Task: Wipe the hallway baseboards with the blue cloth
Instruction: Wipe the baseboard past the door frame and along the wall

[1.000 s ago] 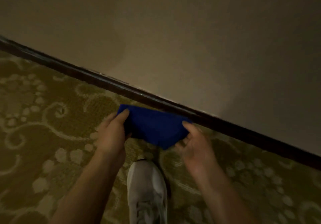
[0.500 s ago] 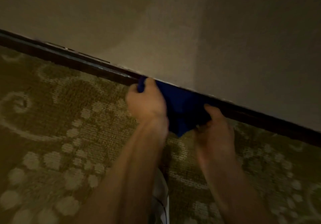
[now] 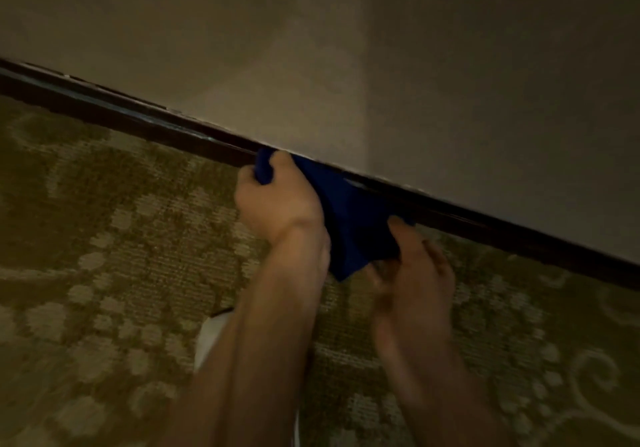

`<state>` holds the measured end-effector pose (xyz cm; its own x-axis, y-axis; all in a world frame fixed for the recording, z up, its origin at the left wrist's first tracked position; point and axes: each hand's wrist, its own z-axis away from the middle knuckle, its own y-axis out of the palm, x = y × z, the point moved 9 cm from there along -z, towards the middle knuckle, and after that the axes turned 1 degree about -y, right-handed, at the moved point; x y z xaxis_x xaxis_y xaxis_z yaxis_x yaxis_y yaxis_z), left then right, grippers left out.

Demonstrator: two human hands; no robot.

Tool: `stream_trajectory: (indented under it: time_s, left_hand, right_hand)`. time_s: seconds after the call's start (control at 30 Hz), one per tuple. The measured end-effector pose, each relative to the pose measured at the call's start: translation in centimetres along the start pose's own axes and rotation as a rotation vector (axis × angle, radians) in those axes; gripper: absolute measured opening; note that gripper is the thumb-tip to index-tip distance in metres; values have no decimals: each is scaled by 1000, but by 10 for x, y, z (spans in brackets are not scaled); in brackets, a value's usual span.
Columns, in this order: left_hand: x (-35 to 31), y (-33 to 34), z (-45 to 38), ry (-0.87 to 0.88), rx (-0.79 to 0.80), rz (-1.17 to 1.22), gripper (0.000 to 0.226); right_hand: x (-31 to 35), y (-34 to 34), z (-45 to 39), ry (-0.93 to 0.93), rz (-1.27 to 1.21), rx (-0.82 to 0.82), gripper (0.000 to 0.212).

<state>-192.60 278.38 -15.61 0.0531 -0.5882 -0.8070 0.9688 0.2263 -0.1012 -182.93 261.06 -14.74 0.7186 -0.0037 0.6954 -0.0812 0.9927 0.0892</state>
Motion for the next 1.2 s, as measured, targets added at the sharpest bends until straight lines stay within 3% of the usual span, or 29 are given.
stream_trajectory:
  time_s: [0.07,0.17,0.27,0.5,0.63,0.73,0.93,1.0,1.07,1.2]
  left_hand:
    - [23,20,30,8,104,-24,29]
    - [54,42,67,-118,303,-96,35]
    - [60,40,64,-273,393,-41,38]
    - [0,-44,-9,-288,241,65,3]
    - [-16,-93,-55,-254,85,121,16]
    - [-21,-102,-69,-252,86,120,24]
    - [-18,-40,-29,-269,510,-66,10]
    - [-14,-39,-28,-248,455,-81,15]
    - [-14,-55,-38,-257,326,8,14]
    - [-38,-116,-74,-201,38,183,17]
  right_hand:
    - [14,-36,-2,-53,-5,-100,5]
    - [19,-82,-2,-70,-20,-250,8]
    - [21,-86,-6,-44,-21,-223,13]
    - [17,43,-17,-123,51,-75,11]
    - [-35,127,-2,-67,146,70,10]
    - [-46,145,1,-16,165,104,11]
    - [-15,52,-32,-111,19,-117,27]
    - [-11,50,-28,-125,53,-192,16]
    - [-12,74,-16,-163,97,-165,13]
    - [-55,167,16,-49,247,131,17]
